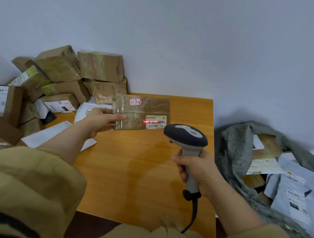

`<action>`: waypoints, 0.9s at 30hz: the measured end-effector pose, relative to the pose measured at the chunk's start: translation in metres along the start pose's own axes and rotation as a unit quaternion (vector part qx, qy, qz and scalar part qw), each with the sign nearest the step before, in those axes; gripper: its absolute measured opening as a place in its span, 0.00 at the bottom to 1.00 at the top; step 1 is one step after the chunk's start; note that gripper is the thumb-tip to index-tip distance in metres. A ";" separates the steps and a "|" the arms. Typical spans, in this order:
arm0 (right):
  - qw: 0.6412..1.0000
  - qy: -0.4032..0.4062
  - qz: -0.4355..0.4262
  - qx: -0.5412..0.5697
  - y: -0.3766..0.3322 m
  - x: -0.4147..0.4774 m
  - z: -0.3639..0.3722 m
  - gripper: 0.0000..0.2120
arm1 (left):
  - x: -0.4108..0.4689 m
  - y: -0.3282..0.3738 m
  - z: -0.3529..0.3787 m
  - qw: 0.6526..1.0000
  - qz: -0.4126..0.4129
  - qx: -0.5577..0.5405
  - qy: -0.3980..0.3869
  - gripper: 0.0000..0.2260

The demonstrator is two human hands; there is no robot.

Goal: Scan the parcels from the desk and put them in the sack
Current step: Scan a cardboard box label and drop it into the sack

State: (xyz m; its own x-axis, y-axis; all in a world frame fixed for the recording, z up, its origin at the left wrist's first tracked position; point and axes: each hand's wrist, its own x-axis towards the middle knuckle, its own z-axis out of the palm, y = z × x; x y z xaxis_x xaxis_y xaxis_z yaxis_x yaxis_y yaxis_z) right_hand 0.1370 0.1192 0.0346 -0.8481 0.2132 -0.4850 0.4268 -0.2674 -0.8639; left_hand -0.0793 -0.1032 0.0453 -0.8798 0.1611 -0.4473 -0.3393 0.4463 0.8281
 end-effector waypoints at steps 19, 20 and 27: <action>0.996 0.041 -0.018 0.082 0.009 0.003 -0.030 0.06 | 0.001 0.021 0.059 0.998 -0.016 0.007 -0.053 0.17; 0.993 0.059 -0.020 0.096 0.011 0.002 -0.036 0.06 | 0.002 0.022 0.073 0.998 -0.023 0.007 -0.062 0.18; 0.953 0.190 -0.017 0.236 0.028 -0.017 -0.112 0.06 | -0.005 0.035 0.227 0.973 -0.043 0.069 -0.214 0.21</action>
State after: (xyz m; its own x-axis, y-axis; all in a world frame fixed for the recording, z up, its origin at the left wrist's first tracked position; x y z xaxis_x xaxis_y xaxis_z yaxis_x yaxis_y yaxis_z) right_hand 0.1985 0.2137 0.0033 -0.6462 0.5302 -0.5489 0.1366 -0.6273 -0.7667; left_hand -0.0117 0.1117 -0.0001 -0.6202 0.4574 -0.6373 -0.3309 0.5840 0.7412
